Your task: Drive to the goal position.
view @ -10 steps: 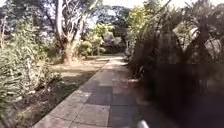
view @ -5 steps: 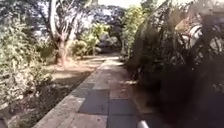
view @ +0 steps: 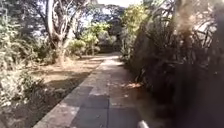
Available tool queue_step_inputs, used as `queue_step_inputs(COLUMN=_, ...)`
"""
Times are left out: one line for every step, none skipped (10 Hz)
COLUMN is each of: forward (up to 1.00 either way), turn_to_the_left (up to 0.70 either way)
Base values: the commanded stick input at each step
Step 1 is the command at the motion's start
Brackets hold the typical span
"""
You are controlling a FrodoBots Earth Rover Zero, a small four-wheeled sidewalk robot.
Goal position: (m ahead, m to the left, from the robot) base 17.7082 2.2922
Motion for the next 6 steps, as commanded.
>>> queue_step_inputs(forward=0.50, turn_to_the_left=0.00)
queue_step_inputs(forward=0.50, turn_to_the_left=0.00)
queue_step_inputs(forward=0.50, turn_to_the_left=0.00)
queue_step_inputs(forward=0.50, turn_to_the_left=0.00)
queue_step_inputs(forward=0.50, turn_to_the_left=-0.46)
queue_step_inputs(forward=0.50, turn_to_the_left=-0.50)
